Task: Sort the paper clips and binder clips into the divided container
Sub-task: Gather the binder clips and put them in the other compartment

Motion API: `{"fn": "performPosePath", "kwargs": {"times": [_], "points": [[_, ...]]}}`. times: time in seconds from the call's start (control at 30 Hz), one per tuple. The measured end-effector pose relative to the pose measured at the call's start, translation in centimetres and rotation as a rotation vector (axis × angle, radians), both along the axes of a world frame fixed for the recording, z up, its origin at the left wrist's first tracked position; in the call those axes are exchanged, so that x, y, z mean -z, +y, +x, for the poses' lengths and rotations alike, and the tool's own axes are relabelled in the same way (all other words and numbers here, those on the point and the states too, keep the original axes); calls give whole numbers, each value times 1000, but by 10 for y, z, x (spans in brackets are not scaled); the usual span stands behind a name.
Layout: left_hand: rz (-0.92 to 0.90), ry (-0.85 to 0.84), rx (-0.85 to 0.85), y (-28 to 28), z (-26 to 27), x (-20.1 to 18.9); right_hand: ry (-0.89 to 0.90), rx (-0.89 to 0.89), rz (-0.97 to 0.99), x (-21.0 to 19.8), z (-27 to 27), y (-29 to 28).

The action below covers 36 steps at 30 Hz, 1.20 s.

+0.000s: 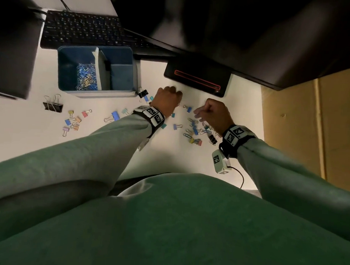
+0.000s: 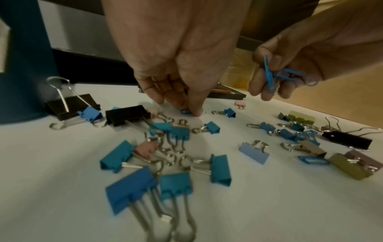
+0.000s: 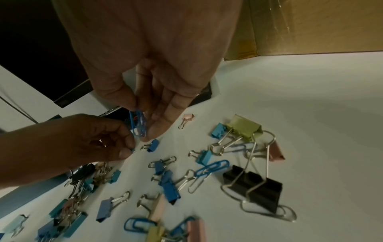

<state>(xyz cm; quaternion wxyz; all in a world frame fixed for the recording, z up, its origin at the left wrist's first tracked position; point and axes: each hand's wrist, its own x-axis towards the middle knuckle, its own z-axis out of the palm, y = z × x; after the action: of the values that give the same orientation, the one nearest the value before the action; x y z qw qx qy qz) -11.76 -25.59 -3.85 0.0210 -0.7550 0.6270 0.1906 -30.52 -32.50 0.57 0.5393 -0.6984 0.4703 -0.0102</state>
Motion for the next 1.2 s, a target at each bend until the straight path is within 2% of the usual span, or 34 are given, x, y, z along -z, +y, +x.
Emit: {"fn": "performPosePath", "kwargs": {"times": [0.13, 0.27, 0.4, 0.53, 0.6, 0.73, 0.8, 0.87, 0.93, 1.0, 1.07, 1.13, 1.2], "points": [[7, -48, 4, 9, 1, 1, -36, 7, 27, 1, 5, 4], [-153, 111, -102, 31, 5, -18, -92, 0, 105, -4, 32, 14], [-456, 335, -441, 70, 42, -52, -231, -129, 154, -33, 105, 36], [-583, 322, -792, 118, 108, -82, -425, -240, 191, -59, 206, 64], [-581, 263, -891, 136, 142, -90, -496, -250, 186, -63, 253, 80], [-342, 151, -914, 146, 190, -87, -377, -355, 9, -55, 307, 105], [-268, 138, -872, 147, 195, -85, -333, -456, -52, -51, 303, 105], [-319, 145, -875, 152, 191, -86, -329, -499, -96, -49, 278, 94], [-462, 136, -876, 158, 176, -88, -327, -432, -82, -49, 239, 78], [-552, 186, -801, 158, 149, -84, -281, -289, -69, -41, 189, 61], [-471, 309, -649, 151, 110, -76, -172, -224, -146, -29, 136, 49], [-289, 356, -478, 141, 70, -61, -28, -274, -251, -11, 88, 39], [-128, 334, -339, 131, 39, -42, 135, -375, -286, 6, 52, 35]]}}
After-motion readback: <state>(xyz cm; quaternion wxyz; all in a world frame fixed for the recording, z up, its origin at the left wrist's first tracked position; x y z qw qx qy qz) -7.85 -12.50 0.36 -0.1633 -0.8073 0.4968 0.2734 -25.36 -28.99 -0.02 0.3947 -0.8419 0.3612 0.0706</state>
